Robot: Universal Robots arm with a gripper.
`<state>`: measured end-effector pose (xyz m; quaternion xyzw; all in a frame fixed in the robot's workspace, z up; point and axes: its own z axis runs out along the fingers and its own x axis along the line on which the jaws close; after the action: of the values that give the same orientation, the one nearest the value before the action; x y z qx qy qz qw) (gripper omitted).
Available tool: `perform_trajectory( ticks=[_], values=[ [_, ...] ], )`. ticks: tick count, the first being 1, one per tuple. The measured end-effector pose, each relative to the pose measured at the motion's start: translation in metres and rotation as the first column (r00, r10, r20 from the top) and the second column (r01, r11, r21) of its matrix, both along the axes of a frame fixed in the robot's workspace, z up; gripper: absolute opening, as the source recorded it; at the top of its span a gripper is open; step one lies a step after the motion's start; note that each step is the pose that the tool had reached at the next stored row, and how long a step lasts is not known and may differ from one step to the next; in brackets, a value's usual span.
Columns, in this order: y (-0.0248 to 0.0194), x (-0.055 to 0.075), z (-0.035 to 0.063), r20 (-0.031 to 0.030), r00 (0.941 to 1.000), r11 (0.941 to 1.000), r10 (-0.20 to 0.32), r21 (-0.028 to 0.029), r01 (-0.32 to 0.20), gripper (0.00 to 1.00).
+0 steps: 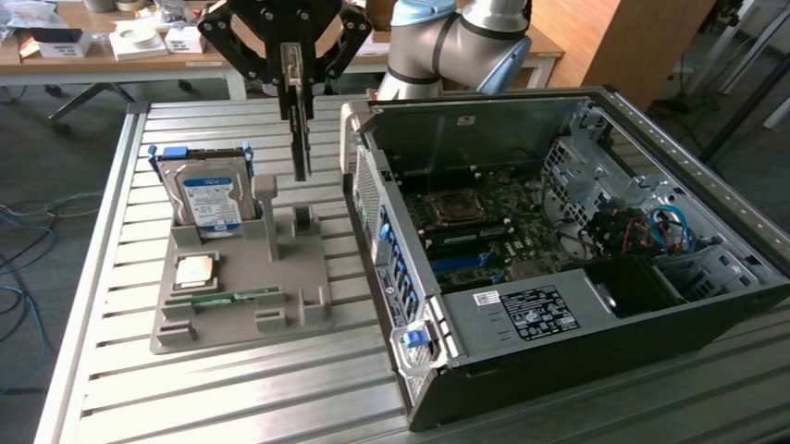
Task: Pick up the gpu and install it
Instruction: 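Pick up the gpu and move the gpu toward the slot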
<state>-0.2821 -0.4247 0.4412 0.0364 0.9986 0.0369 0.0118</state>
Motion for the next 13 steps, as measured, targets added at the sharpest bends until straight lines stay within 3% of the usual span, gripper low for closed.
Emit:
perform_trajectory(
  ticks=[6, 13],
  values=[
    [0.0000, 0.0000, 0.0068, -0.0001, 1.0000, 1.0000, 0.000, 0.0004, 0.000, 0.26],
    [0.0000, 0.0000, 0.0073, 0.0000, 1.0000, 1.0000, 0.000, 0.0005, 0.000, 0.26]
  ],
)
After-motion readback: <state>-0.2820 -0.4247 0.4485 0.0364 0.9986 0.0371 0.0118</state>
